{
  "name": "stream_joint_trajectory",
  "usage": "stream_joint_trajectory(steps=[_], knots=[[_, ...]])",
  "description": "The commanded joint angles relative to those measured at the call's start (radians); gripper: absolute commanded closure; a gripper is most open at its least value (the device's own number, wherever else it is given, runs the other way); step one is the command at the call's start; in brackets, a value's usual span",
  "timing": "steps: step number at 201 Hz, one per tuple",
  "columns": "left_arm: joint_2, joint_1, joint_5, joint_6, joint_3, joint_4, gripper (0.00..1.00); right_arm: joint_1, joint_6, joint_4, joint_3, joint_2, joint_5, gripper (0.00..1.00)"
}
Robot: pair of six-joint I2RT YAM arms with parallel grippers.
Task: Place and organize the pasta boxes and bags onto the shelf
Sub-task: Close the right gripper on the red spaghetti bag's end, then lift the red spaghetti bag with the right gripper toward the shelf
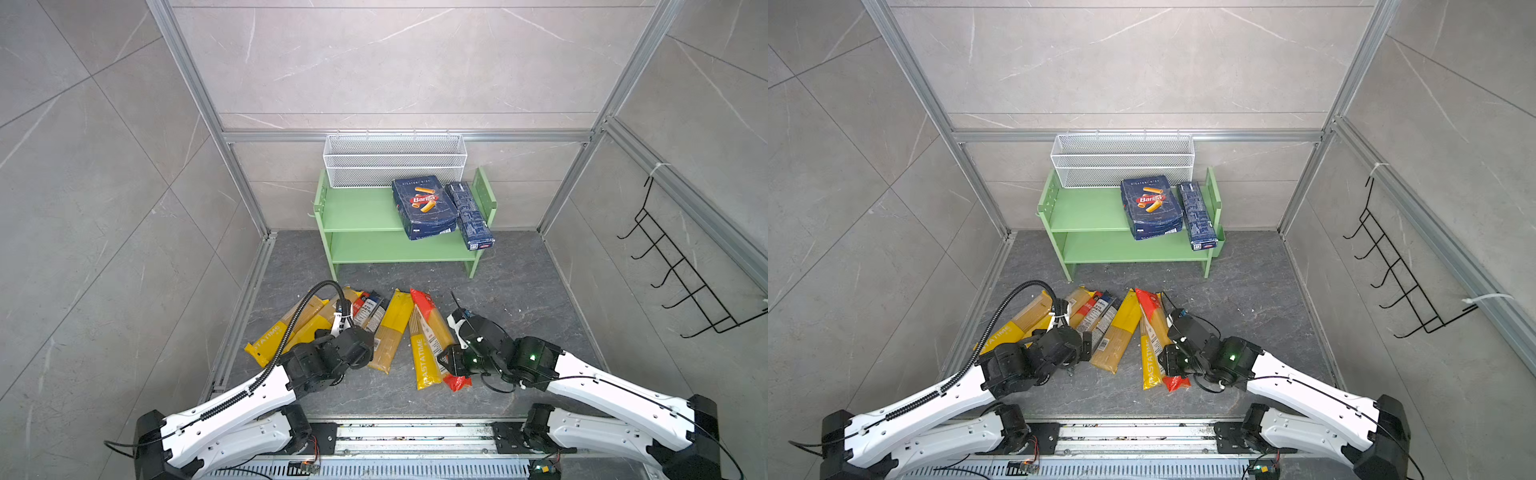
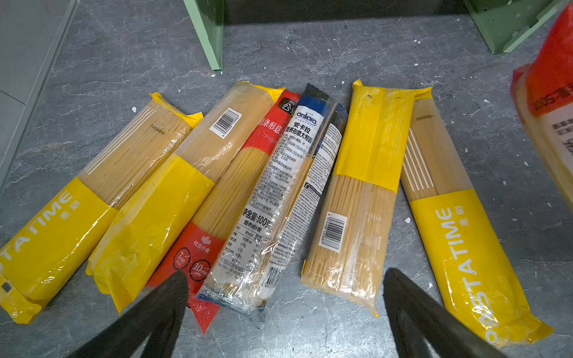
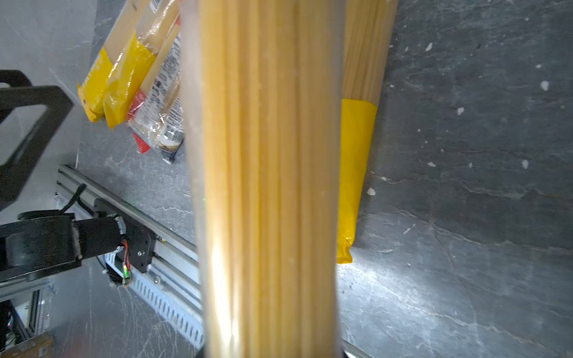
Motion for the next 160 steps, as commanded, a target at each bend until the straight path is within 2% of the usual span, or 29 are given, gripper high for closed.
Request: stream_joint_trajectory(steps=[1, 87, 144, 160], knots=[[0.019, 0.017, 0.022, 0.046, 0.044, 0.023, 0.0, 0.008, -0.046, 0.075, 0.101, -0.03, -0.002, 1.0], [-0.039, 0.153, 0.129, 0.12, 0.054, 0.043, 0.0, 0.043, -0.102, 0.009, 0.344, 0.081, 0.013, 1.0], [-0.076, 0.203, 0.149, 0.161, 0.061, 0.039, 0.0, 0.064, -0.165, -0.028, 0.62, 0.269, 0.054, 1.0], [-0.082, 0.226, 0.204, 0.166, 0.055, 0.052, 0.0, 0.064, -0.193, -0.038, 0.723, 0.343, 0.082, 1.0]])
